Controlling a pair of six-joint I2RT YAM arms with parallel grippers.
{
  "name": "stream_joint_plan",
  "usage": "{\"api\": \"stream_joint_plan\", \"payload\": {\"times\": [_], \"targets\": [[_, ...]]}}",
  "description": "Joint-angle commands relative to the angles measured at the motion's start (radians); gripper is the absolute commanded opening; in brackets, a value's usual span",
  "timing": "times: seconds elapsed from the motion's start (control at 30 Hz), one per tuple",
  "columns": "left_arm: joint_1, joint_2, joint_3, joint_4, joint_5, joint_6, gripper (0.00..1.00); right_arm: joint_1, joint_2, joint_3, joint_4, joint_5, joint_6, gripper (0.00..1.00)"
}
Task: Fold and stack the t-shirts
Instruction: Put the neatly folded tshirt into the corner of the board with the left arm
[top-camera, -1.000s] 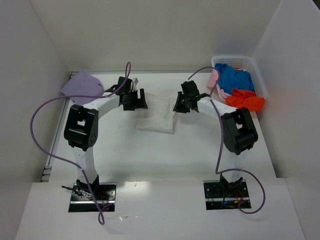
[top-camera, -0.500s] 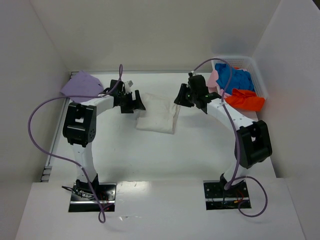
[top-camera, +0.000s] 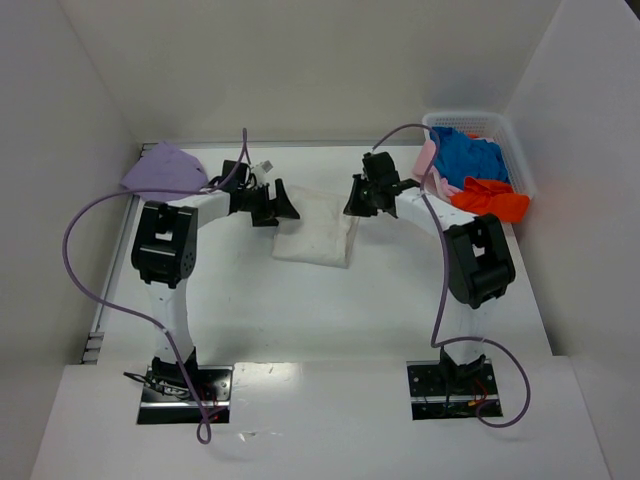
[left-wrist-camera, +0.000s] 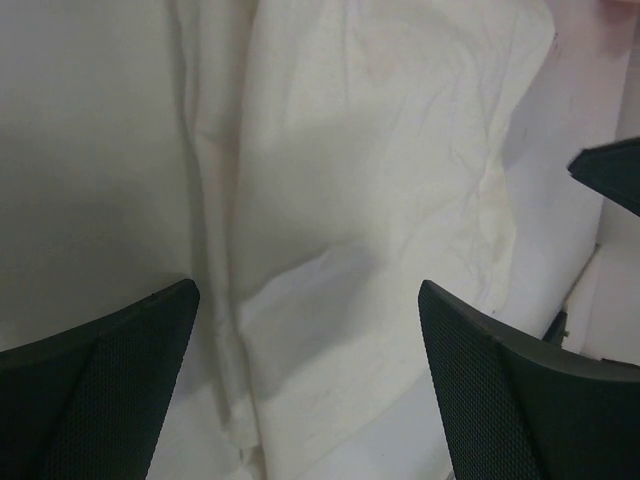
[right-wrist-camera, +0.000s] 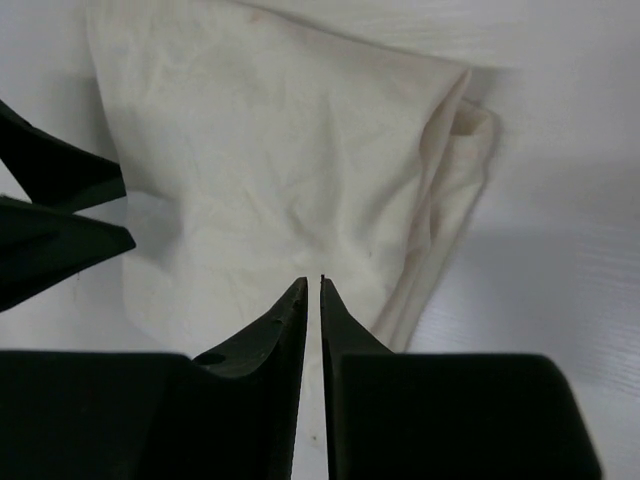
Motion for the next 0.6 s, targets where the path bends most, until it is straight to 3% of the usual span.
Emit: {"api": "stream_joint_plan", "payload": {"times": [0.0,0.23,0.57], "targets": [[-0.012,0.069,-0.044,-0.07,0.03,0.012,1.0,-0.005,0.072,0.072,0.011,0.005,-0.017,0.14],[-0.055,0.091,-0.081,-0.049,0.065,-0.027,1.0,0.014,0.149,0.097,0.024,0.005,-0.017,0.12],[-0.107,0.072,-0.167,0.119,-0.021,-0.28,0.95,0.014,0.18,0.097,0.063,-0.013,-0.017,0.12]]}}
